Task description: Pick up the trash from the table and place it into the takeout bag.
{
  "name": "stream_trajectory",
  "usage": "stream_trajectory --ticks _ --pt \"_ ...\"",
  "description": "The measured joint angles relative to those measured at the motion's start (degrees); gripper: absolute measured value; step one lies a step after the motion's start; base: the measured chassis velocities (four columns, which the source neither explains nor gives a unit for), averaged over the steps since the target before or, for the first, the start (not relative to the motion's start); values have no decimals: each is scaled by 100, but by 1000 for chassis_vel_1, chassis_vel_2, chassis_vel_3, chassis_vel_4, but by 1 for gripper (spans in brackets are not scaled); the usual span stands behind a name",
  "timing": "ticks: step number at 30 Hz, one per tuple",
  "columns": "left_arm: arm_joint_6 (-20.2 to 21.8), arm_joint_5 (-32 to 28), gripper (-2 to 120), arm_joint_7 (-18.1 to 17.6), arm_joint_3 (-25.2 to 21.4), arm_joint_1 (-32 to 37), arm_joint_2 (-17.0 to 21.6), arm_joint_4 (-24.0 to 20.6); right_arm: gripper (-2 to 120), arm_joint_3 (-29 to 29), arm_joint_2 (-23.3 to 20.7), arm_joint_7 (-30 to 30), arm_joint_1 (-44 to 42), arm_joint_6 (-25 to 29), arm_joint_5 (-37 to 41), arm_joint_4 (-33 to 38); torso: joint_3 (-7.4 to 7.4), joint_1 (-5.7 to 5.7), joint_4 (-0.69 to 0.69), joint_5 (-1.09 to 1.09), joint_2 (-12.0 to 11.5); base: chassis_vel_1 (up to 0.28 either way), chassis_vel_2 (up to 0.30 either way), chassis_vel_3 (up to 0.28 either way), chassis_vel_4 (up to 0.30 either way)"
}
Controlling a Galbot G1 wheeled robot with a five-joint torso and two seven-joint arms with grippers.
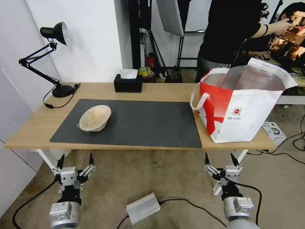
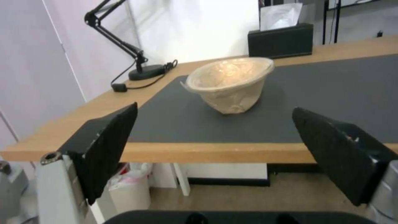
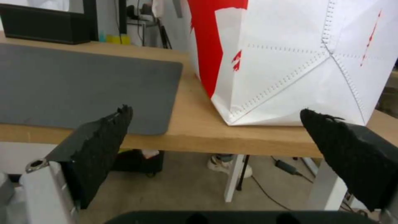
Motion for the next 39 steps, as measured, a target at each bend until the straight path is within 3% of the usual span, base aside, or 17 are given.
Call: stream_trajectory --ticks 27,32,39 --pt "-208 89 100 337 -94 31 293 -303 100 28 -226 -60 121 -40 -89 43 0 0 0 0 0 0 0 0 0" --pt "-274 91 100 502 -196 0 521 -415 100 30 -292 -60 175 -47 -82 63 0 0 0 0 0 0 0 0 0" --pt "-361 49 100 630 -378 -244 1272 -373 100 -11 -404 -68 272 -104 -62 107 0 1 0 -1 0 0 0 0 0"
